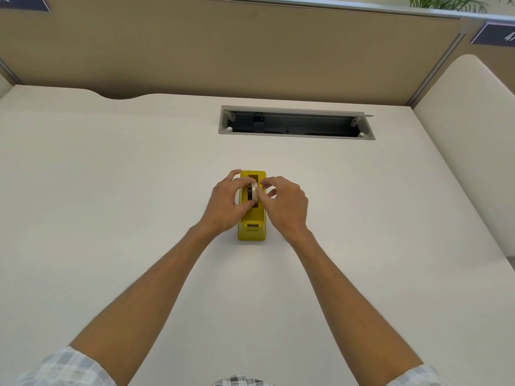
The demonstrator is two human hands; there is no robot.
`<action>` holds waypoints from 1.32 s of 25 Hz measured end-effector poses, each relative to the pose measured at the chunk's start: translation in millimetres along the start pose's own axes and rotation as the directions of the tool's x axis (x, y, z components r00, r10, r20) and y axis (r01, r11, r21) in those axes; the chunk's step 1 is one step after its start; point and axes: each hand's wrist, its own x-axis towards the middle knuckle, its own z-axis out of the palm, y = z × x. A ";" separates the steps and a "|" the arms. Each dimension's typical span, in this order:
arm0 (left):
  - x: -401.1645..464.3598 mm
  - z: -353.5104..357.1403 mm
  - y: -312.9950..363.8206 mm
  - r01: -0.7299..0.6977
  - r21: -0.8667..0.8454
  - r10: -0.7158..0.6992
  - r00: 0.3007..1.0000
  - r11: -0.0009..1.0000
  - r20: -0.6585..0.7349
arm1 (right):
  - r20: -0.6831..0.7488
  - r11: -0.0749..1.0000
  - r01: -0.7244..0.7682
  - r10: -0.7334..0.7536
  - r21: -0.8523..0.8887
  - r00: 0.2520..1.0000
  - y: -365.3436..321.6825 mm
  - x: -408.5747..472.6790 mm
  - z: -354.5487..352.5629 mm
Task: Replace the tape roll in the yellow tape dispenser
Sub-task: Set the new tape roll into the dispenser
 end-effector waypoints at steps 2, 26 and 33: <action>0.5 -0.1 -0.7 -0.032 -0.015 0.032 0.999 0.999 -0.011 | 0.013 1.000 -0.005 0.005 0.002 1.000 -0.3 1.1 0.0; -1.0 -0.7 1.4 -0.018 -0.011 0.018 1.000 1.000 0.000 | 0.066 0.992 0.117 -0.114 -0.045 0.991 -3.7 0.5 -1.4; 1.5 1.6 -8.5 -0.029 -0.019 0.029 1.000 0.999 -0.005 | 0.027 0.985 0.164 -0.163 -0.057 0.986 -1.5 -3.2 0.3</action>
